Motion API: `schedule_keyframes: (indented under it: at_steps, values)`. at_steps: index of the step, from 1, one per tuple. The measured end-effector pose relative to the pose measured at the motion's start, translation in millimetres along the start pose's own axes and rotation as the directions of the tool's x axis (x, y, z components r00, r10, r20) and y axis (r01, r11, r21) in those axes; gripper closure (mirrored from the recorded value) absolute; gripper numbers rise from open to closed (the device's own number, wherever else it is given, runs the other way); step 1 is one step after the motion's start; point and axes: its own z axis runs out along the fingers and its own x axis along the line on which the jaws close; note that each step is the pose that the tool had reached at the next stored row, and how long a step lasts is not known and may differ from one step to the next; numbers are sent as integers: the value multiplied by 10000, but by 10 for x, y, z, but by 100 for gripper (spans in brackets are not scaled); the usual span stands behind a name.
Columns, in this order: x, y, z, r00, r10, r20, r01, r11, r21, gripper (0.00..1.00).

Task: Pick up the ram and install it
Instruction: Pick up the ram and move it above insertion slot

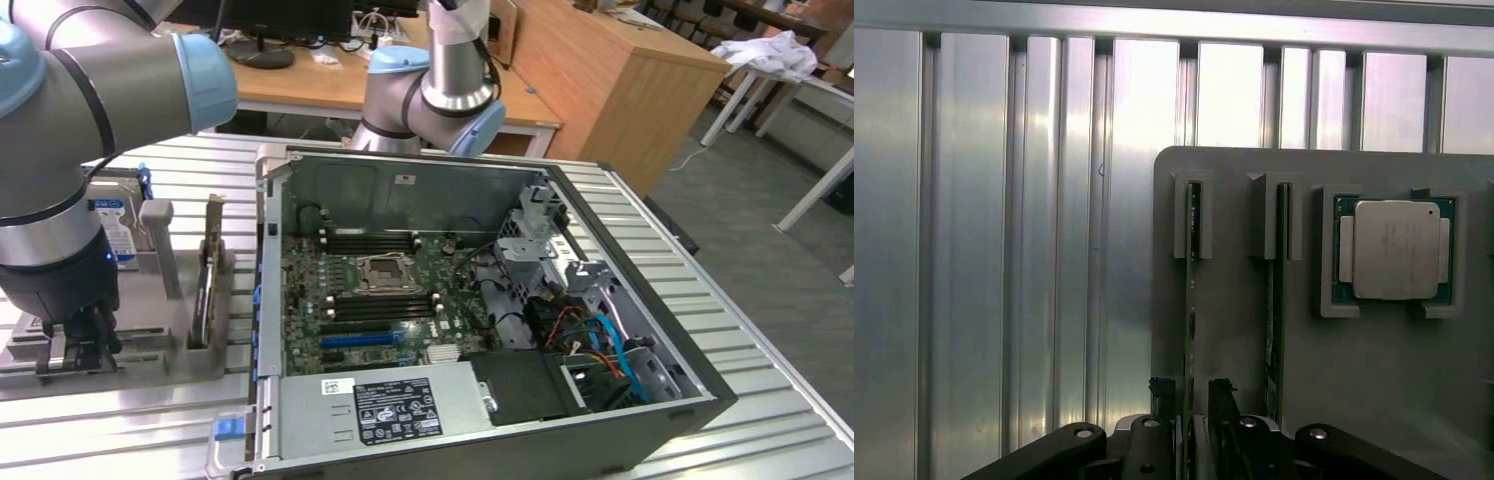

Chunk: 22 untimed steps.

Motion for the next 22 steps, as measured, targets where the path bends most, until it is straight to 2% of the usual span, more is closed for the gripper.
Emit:
schedule_keyframes:
  at_steps: [16, 19, 20, 22]
  values:
    - [0, 0, 2, 10000, 0, 1, 0, 10000, 0, 73]
    - [0, 0, 2, 10000, 0, 0, 0, 10000, 0, 74]
    - [0, 0, 2, 10000, 0, 0, 0, 10000, 0, 81]
    - [0, 0, 2, 10000, 0, 0, 0, 10000, 0, 81]
